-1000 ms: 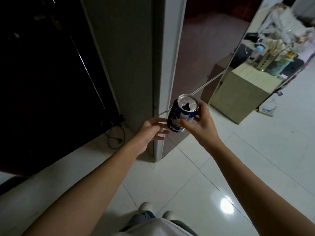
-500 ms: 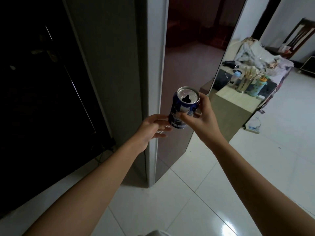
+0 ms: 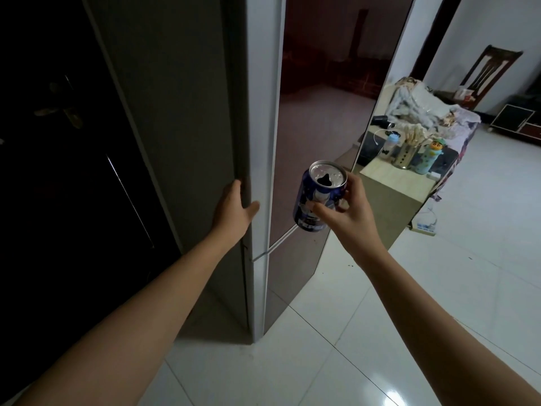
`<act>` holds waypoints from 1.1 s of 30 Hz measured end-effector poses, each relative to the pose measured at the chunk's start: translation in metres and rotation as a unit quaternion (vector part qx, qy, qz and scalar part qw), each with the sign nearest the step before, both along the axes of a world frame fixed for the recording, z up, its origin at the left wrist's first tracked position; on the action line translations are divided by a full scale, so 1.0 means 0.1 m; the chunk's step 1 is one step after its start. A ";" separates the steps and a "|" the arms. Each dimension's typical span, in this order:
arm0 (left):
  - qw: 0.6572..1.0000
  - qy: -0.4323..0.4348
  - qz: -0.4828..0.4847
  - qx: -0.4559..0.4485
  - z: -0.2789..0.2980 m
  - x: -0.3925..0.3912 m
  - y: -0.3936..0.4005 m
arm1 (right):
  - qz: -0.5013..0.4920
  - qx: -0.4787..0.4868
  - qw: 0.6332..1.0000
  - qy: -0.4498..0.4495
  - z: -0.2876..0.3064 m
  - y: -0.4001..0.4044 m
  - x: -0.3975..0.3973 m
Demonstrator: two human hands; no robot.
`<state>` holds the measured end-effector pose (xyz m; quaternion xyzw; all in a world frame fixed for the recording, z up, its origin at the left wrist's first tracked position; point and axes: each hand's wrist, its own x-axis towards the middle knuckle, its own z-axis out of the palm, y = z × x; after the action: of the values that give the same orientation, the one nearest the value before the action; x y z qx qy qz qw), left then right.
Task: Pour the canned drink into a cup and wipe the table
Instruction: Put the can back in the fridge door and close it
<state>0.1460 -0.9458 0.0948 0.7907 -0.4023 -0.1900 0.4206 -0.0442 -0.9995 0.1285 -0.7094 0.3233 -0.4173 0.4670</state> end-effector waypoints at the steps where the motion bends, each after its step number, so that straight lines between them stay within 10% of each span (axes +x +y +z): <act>1: 1.000 -0.022 0.008 -0.005 0.00 0.00 -0.01 | -0.002 0.000 1.000 0.001 -0.01 -0.01 0.01; 33: 0.988 -0.145 0.015 -0.053 -0.05 0.10 -0.09 | -0.087 0.024 0.996 0.025 -0.20 0.26 -0.24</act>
<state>0.1561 -0.9546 0.0899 0.7921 -0.4570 -0.0455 0.4020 -0.0684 -0.9736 0.1089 -0.6773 0.4055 -0.4305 0.4377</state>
